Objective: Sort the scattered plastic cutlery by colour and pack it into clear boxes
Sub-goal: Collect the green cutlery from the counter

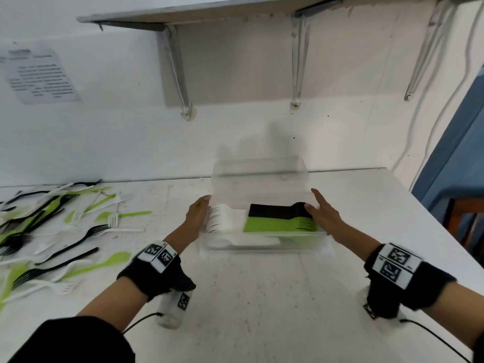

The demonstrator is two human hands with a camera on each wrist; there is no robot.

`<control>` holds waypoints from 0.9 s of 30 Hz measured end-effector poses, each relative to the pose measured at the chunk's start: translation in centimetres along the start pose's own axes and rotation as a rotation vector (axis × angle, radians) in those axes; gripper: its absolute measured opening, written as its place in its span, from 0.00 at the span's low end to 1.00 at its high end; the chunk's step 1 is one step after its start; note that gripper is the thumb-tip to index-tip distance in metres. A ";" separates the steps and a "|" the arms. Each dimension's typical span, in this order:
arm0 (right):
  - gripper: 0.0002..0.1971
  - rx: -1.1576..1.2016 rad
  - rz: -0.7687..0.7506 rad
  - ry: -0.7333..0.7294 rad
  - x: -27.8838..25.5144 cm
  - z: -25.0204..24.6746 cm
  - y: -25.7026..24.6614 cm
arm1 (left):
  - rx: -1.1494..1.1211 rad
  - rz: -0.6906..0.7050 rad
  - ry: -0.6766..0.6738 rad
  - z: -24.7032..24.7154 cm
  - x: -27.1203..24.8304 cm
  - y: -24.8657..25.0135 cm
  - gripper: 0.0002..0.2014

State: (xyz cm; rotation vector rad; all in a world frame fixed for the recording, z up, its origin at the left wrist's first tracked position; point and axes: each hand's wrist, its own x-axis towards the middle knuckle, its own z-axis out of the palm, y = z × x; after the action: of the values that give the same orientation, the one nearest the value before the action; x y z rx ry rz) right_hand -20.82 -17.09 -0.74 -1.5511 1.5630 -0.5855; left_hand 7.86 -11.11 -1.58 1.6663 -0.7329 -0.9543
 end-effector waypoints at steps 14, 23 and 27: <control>0.25 0.085 -0.002 -0.039 6.2 -2.7 -1.2 | 0.128 0.042 -0.076 -1.5 5.5 1.8 0.14; 0.28 0.153 0.070 -0.120 11.3 -1.8 -3.1 | 0.108 -0.168 -0.343 0.4 10.1 4.4 0.29; 0.28 0.204 0.061 -0.123 12.1 -1.1 -2.7 | 0.094 -0.148 -0.320 1.4 10.6 4.0 0.31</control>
State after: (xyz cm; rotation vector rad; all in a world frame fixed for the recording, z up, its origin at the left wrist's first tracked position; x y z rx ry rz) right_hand -18.78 -29.38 -0.75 -1.3561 1.4075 -0.5843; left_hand 11.88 -21.78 -0.44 1.6862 -0.8860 -1.3301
